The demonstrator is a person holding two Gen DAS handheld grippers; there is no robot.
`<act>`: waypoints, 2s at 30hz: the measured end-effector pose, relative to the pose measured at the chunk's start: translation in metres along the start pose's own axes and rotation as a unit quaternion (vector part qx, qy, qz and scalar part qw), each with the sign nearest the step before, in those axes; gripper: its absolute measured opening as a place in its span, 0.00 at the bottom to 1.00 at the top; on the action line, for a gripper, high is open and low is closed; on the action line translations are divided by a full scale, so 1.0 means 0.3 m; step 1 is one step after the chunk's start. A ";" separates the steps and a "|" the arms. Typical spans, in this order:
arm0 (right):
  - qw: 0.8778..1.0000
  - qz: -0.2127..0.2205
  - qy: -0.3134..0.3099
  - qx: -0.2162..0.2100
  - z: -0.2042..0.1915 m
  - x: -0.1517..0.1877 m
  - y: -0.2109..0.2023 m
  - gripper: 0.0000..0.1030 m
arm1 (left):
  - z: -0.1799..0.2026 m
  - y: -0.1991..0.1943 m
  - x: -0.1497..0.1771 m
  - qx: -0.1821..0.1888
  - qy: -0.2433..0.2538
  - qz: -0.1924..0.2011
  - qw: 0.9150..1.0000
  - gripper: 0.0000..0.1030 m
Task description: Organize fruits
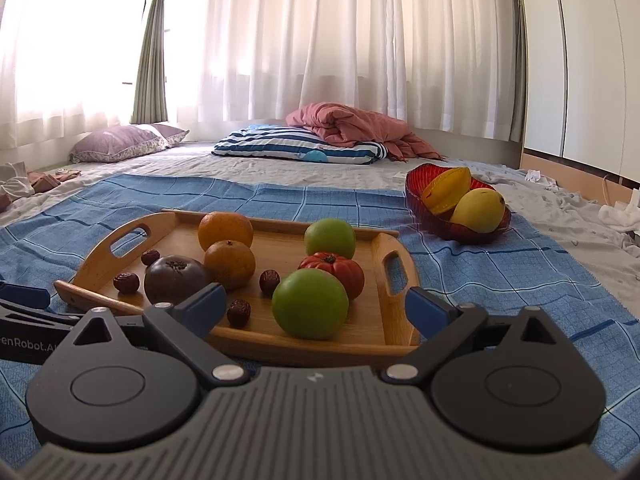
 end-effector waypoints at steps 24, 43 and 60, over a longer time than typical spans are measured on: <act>0.996 -0.090 -0.020 0.005 -0.028 0.181 0.138 1.00 | 0.005 0.091 0.086 -0.031 0.011 -0.007 0.999 0.98; 0.995 -0.099 -0.001 -0.010 -0.016 0.196 0.145 1.00 | 0.002 0.100 0.098 -0.030 0.011 0.000 0.999 1.00; 0.995 -0.096 0.004 -0.013 -0.015 0.200 0.145 1.00 | 0.011 0.097 0.100 -0.039 0.010 0.003 0.999 1.00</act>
Point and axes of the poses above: each gripper's, at about its wrist camera, not at the fingertips, and y roughly the way its jaws point, z to its right, x to its underside, the point moved 10 cm from there along y, roughly the way its jaws point, and after that the axes turned 15 degrees about -z, right-handed, at the moved point
